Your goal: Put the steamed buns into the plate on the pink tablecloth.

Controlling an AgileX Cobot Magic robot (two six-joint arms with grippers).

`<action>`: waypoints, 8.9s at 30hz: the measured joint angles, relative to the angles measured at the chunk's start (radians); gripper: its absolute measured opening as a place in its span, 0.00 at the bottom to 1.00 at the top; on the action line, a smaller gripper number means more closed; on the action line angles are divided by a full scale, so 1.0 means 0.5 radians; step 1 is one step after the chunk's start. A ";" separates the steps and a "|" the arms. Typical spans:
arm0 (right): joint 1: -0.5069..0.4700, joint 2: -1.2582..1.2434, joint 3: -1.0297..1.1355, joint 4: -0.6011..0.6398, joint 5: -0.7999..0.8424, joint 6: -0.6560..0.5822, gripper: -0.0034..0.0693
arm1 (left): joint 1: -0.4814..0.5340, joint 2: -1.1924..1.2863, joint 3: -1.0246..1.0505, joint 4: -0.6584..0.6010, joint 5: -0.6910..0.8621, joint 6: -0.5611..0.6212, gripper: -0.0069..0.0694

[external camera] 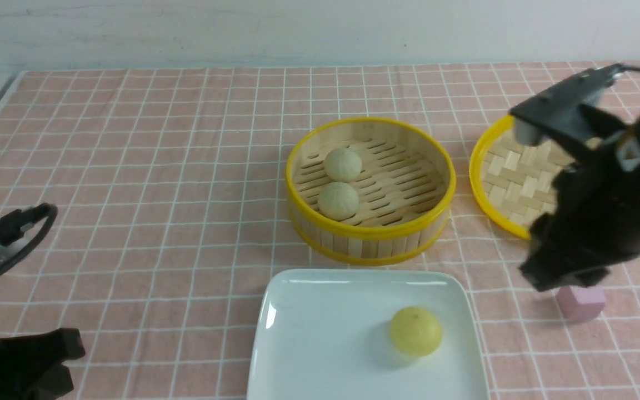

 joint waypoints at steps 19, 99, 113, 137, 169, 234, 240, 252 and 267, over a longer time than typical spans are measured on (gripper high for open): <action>-0.008 -2.293 1.362 -0.112 -0.430 0.268 0.03 | -0.524 0.814 -0.799 -1.054 0.121 0.772 0.09; -0.008 -2.324 1.509 -0.203 -0.619 0.264 0.14 | -1.517 1.915 -1.608 0.483 -0.008 -0.523 0.61; -0.008 -2.324 1.509 -0.209 -0.619 0.264 0.16 | -1.249 2.159 -2.546 0.704 0.072 -0.691 0.10; -0.008 -2.324 1.509 -0.216 -0.619 0.264 0.19 | -1.178 2.970 -3.008 0.915 -0.141 -0.525 0.18; -0.008 -2.324 1.509 -0.247 -0.620 0.264 0.22 | -1.739 1.788 -1.410 0.145 0.105 0.099 0.13; -0.008 -2.324 1.720 -0.180 -1.733 0.273 0.04 | -1.739 1.879 -1.805 0.696 0.148 -0.261 0.09; -0.030 -2.381 1.894 -0.190 -1.753 0.273 0.05 | -1.739 1.879 -1.805 0.703 0.152 -0.261 0.09; -0.710 -2.615 2.387 -0.207 -1.656 0.271 0.06 | -1.739 1.594 -1.805 0.858 0.197 -0.261 0.09; -0.964 -2.622 2.430 -0.209 -1.613 0.271 0.08 | -1.739 0.573 -1.638 1.220 0.617 -0.332 0.10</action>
